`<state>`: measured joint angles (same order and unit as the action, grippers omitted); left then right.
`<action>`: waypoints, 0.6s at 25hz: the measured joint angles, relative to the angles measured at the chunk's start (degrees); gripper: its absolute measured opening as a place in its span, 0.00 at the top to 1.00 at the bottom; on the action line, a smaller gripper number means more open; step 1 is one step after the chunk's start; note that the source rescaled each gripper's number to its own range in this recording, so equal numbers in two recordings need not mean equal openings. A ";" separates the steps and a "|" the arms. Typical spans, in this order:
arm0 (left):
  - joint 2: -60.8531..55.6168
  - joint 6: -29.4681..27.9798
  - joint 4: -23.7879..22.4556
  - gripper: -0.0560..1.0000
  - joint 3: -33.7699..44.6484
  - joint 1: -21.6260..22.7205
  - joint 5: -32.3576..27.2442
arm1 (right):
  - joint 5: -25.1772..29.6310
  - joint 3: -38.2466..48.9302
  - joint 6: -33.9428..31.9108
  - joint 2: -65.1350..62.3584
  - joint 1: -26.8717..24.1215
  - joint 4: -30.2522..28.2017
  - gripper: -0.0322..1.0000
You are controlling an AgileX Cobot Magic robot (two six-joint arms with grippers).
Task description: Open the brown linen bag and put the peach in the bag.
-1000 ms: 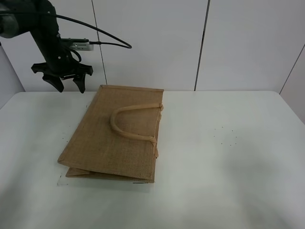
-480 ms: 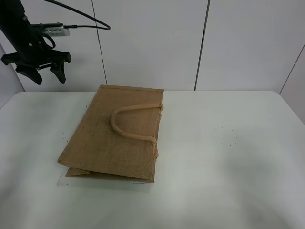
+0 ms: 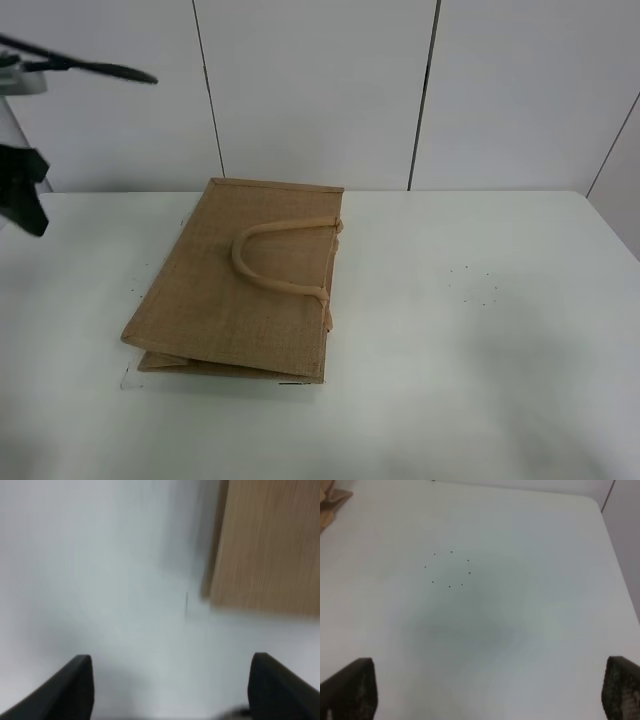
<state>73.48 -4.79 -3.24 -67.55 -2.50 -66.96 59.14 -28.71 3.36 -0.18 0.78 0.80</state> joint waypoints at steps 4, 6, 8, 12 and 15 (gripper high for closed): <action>-10.87 0.00 0.00 0.09 12.19 0.00 0.00 | 0.00 0.00 0.00 0.00 0.00 0.00 0.00; -17.43 0.00 0.00 0.09 19.02 0.00 0.00 | 0.00 0.00 0.00 0.00 0.00 0.00 0.00; -24.33 0.00 0.00 0.09 26.74 0.00 0.00 | 0.00 0.00 0.00 0.00 0.00 0.00 0.00; -35.99 0.00 0.00 0.09 35.91 0.00 0.30 | 0.00 0.00 0.00 0.00 0.00 0.00 0.00; -42.83 0.72 0.11 0.09 36.38 0.00 3.37 | 0.00 0.00 0.00 0.00 0.00 0.00 0.00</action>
<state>30.65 -4.07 -3.13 -31.17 -2.50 -63.59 59.14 -28.71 3.36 -0.18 0.78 0.80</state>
